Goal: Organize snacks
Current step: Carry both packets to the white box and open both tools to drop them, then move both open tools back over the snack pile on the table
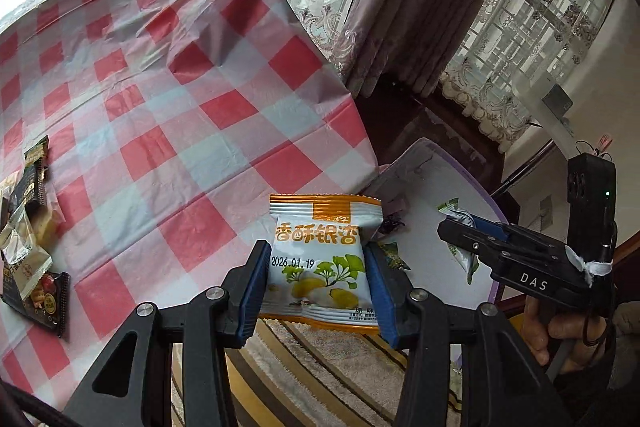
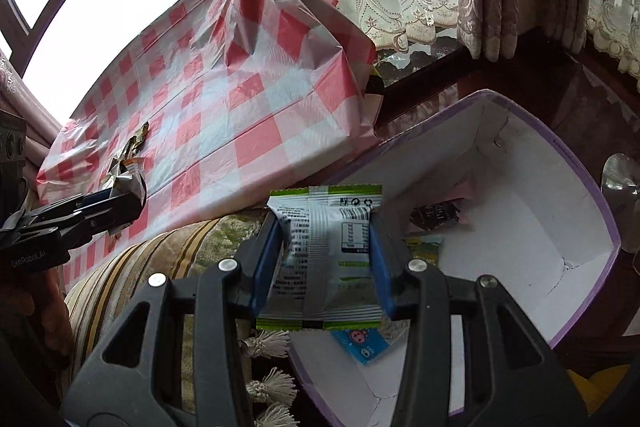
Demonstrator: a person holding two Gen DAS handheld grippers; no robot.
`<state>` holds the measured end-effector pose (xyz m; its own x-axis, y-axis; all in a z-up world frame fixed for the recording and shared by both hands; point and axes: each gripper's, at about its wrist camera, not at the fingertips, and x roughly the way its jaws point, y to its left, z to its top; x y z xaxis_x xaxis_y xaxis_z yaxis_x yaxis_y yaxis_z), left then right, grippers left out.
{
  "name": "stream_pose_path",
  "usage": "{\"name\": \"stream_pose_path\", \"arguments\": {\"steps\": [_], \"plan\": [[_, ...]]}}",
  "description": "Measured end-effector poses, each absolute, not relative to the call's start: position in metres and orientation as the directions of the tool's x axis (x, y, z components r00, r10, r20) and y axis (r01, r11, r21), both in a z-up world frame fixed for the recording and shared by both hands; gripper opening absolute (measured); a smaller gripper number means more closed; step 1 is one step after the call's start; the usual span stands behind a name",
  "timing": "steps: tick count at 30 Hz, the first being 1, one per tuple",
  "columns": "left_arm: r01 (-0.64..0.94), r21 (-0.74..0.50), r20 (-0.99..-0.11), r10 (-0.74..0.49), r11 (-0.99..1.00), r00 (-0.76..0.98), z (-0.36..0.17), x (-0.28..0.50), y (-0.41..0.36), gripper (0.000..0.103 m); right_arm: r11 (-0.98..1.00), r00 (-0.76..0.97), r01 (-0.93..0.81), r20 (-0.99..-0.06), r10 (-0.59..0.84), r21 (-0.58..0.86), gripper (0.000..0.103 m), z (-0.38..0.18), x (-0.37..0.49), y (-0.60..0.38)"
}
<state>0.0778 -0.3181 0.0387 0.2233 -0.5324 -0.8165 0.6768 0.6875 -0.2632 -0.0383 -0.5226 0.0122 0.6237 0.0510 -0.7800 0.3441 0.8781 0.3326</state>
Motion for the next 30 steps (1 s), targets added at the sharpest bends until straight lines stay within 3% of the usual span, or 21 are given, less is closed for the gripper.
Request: {"name": "stream_pose_path", "arguments": {"steps": [11, 15, 17, 30], "plan": [[0.725, -0.323, -0.832, -0.548, 0.608, 0.090, 0.026, 0.054, -0.375, 0.048, 0.844, 0.635, 0.405, -0.773, 0.019, 0.353, 0.048, 0.013, -0.057, -0.541], [0.718, -0.382, -0.826, -0.564, 0.582, 0.018, 0.022, 0.052, -0.387, 0.053, 0.837, 0.625, 0.428, -0.781, -0.001, 0.342, 0.065, 0.013, -0.061, -0.544], [0.720, -0.392, -0.827, -0.563, 0.573, -0.002, 0.020, 0.051, -0.391, 0.062, 0.834, 0.623, 0.437, -0.782, -0.012, 0.336, 0.066, 0.016, -0.063, -0.544], [0.586, -0.403, -0.789, -0.591, 0.703, 0.166, 0.044, 0.058, -0.318, 0.065, 0.888, 0.684, 0.342, -0.729, -0.011, 0.308, 0.071, 0.070, -0.059, -0.501]]}}
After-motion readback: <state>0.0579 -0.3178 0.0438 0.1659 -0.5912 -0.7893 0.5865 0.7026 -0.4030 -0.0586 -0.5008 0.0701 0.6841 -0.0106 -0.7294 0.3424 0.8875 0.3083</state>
